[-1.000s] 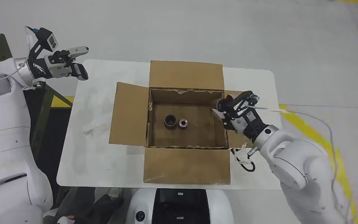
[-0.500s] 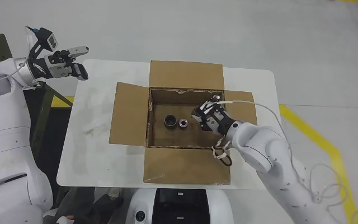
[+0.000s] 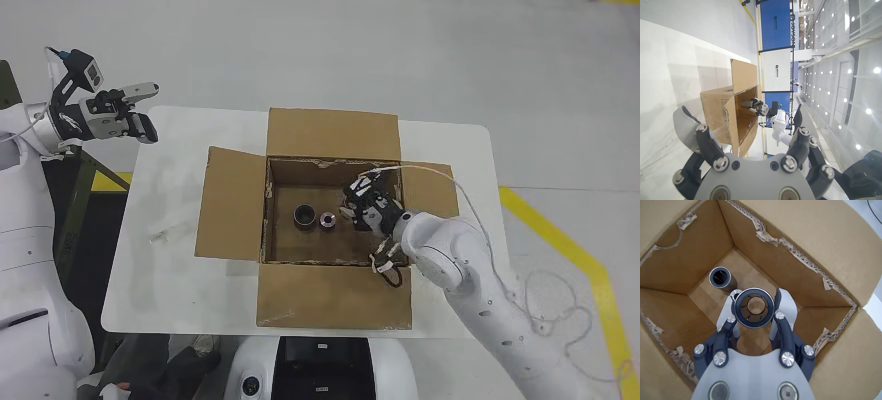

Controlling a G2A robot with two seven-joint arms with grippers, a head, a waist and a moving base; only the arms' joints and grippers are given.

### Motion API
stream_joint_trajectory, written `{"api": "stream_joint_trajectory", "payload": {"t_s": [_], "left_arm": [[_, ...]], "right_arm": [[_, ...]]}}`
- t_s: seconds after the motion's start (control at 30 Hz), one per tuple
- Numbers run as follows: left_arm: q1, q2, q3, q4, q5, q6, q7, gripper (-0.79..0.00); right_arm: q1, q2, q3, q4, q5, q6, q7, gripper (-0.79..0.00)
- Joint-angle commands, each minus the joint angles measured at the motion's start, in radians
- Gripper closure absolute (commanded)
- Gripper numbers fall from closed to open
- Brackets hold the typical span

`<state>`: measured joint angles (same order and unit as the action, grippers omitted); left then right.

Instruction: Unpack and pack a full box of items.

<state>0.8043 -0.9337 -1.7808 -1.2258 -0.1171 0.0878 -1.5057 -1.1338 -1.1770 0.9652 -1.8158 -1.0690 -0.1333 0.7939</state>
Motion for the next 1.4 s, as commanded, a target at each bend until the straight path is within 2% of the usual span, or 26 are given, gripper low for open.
{"api": "stream_joint_trajectory", "payload": {"t_s": [0.0, 0.5, 0.6, 0.83, 0.87, 1.0, 1.2, 1.37], "left_arm": [[0.000, 0.000, 0.000, 0.000, 0.000, 0.000, 0.000, -0.785], [0.000, 0.000, 0.000, 0.000, 0.000, 0.000, 0.000, -0.785], [0.000, 0.000, 0.000, 0.000, 0.000, 0.000, 0.000, -0.785], [0.000, 0.000, 0.000, 0.000, 0.000, 0.000, 0.000, -0.785], [0.000, 0.000, 0.000, 0.000, 0.000, 0.000, 0.000, -0.785], [0.000, 0.000, 0.000, 0.000, 0.000, 0.000, 0.000, -0.785], [0.000, 0.000, 0.000, 0.000, 0.000, 0.000, 0.000, -0.785], [0.000, 0.000, 0.000, 0.000, 0.000, 0.000, 0.000, -0.785]], "right_arm": [[0.011, -0.005, -0.008, 0.032, 0.006, 0.014, -0.008, 0.000], [0.063, -0.032, -0.034, 0.178, 0.082, 0.042, -0.033, 0.000], [0.068, -0.036, -0.044, 0.189, 0.082, 0.049, -0.016, -0.046], [0.080, -0.047, -0.072, 0.219, 0.065, 0.064, -0.003, -0.092], [0.081, -0.048, -0.073, 0.222, 0.065, 0.066, -0.004, -0.111], [0.080, -0.051, -0.073, 0.229, 0.065, 0.067, -0.003, -0.329], [0.070, -0.053, -0.069, 0.221, 0.061, 0.070, 0.000, -0.391], [0.058, -0.054, -0.062, 0.201, 0.060, 0.076, 0.004, -0.554]]}}
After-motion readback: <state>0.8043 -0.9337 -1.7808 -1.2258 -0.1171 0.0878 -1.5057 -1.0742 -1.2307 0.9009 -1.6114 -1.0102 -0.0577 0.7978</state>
